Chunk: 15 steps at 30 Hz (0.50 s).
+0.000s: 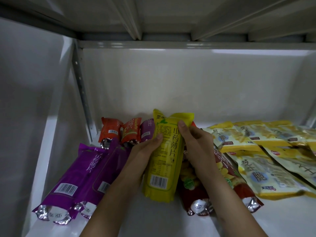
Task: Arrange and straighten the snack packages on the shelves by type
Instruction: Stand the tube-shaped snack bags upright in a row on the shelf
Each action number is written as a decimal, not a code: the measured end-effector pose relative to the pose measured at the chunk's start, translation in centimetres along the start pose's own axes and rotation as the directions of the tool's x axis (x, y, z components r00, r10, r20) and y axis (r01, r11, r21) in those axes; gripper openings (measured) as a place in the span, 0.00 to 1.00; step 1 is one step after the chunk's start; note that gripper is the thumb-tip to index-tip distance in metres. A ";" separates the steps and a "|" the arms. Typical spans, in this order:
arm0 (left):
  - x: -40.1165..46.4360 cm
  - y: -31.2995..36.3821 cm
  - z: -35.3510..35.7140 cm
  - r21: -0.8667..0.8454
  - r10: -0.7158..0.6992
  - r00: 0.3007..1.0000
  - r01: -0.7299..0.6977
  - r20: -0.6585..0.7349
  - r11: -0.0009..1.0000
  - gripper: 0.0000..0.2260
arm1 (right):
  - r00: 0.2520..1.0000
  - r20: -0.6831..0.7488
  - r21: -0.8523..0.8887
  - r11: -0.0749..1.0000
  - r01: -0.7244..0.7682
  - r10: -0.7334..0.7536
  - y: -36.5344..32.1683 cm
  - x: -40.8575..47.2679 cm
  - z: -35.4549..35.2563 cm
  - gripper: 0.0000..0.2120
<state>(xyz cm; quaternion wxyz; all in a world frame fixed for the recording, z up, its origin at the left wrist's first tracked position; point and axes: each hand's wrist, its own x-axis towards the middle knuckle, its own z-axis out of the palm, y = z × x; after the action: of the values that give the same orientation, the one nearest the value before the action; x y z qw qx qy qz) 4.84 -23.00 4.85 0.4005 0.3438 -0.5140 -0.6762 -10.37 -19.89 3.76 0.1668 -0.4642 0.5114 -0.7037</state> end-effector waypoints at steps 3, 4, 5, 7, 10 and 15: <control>-0.2 -1.1 -0.9 -0.001 0.062 0.998 -0.062 0.031 0.998 0.20 | 0.998 0.044 0.040 0.998 -0.050 0.048 -0.7 -0.3 0.0 0.35; -0.1 -1.0 -1.0 -0.003 0.096 0.995 -0.096 0.003 0.995 0.18 | 0.993 0.091 0.024 0.997 -0.074 0.071 -0.7 -0.3 0.0 0.34; -0.2 -1.1 -1.1 -0.015 0.119 0.993 -0.119 -0.024 0.993 0.16 | 0.986 0.143 0.003 0.996 -0.087 0.086 -0.7 -0.4 0.0 0.31; 0.1 -0.8 -1.2 -0.031 0.145 0.989 -0.146 -0.037 0.989 0.16 | 0.978 0.192 -0.046 0.996 -0.077 0.084 -0.5 -0.5 0.0 0.20; 0.1 -0.9 -1.2 -0.008 0.138 0.990 -0.138 -0.009 0.990 0.20 | 0.988 0.154 -0.074 0.997 -0.004 0.015 -0.2 -0.5 0.1 0.18; 0.4 -1.1 -1.4 0.032 0.089 0.993 -0.092 0.082 0.995 0.26 | 0.999 0.049 0.052 0.998 -0.025 0.022 -0.2 -0.2 0.1 0.17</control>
<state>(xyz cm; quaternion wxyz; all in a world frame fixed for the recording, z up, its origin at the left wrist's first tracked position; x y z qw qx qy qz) 5.70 -23.73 3.41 0.4034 0.2999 -0.5568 -0.6613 -10.15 -19.68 3.86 0.1994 -0.4705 0.4940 -0.7034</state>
